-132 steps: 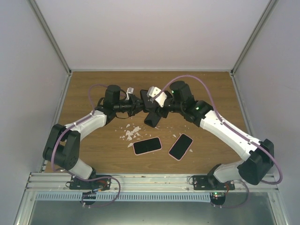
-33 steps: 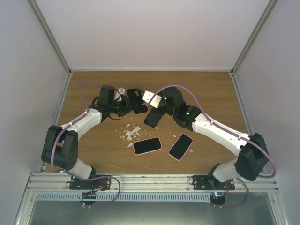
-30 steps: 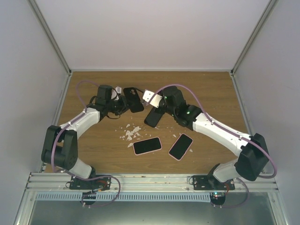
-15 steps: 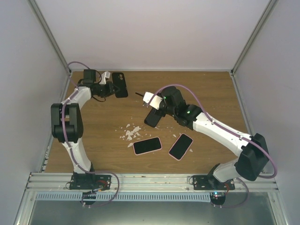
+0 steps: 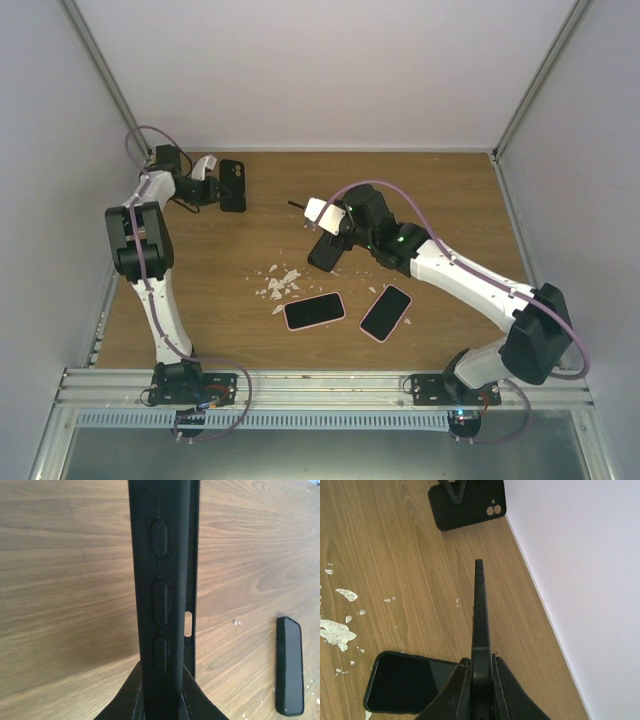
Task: Take the phone out of the phone case
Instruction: Place the phone case at the center of the board.
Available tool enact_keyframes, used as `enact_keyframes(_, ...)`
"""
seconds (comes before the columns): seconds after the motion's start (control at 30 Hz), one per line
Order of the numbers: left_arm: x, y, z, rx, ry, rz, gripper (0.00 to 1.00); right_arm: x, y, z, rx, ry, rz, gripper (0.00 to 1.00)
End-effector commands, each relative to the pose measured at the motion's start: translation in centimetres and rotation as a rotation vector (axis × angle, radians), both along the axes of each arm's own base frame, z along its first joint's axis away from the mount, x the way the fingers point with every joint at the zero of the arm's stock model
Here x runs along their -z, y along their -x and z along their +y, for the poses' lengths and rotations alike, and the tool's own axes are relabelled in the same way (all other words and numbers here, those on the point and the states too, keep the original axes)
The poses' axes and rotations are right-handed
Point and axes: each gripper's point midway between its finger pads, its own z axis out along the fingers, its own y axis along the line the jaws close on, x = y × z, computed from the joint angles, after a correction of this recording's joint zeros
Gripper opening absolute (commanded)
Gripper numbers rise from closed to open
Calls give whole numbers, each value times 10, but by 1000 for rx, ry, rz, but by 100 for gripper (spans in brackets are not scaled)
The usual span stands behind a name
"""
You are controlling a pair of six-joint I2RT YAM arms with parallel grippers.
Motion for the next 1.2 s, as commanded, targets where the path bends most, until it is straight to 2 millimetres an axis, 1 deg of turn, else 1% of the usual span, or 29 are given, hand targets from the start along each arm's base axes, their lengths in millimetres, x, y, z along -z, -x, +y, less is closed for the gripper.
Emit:
enact_keyframes(0.0,8,-6,15,49,-54,-29,2,-25,-7,10,-1,-75,-36,0)
enact_keyframes(0.13,27,-11,19,54,-61,8,4,-26,-8,14,-8,-85,-27,0)
enact_keyframes(0.23,34,-16,24,38,-85,12,7,-25,-9,14,-7,-80,-30,0)
enact_keyframes(0.3,36,-21,30,18,-113,1,13,-25,-9,14,-7,-79,-29,0)
enact_keyframes(0.4,38,-27,35,-2,-142,-8,20,-25,-8,15,-12,-89,-21,1)
enact_keyframes(0.5,46,-29,44,-36,-191,12,24,-29,-8,16,-13,-96,-27,1)
enact_keyframes(0.57,50,-29,48,-50,-212,24,29,-31,-8,16,-11,-99,-32,1)
enact_keyframes(0.7,48,-31,54,-82,-243,27,40,-34,-10,16,-5,-108,-40,1)
enact_keyframes(0.8,36,-32,56,-102,-252,5,49,-40,-11,15,4,-114,-62,0)
enact_keyframes(0.87,24,-32,58,-116,-257,-16,55,-45,-14,13,15,-111,-87,0)
enact_keyframes(0.93,7,-32,57,-128,-255,-45,63,-51,-16,11,26,-107,-119,0)
enact_keyframes(1.0,-19,-30,55,-137,-243,-93,71,-59,-20,9,38,-107,-159,1)
enact_keyframes(1.03,-30,-29,53,-140,-231,-114,78,-63,-22,8,46,-108,-183,1)
enact_keyframes(1.07,-43,-27,49,-140,-215,-139,83,-69,-25,8,51,-110,-211,0)
enact_keyframes(1.1,-57,-24,45,-140,-197,-164,86,-75,-28,6,62,-109,-241,0)
enact_keyframes(1.17,-86,-18,37,-138,-153,-214,90,-90,-33,1,84,-107,-317,0)
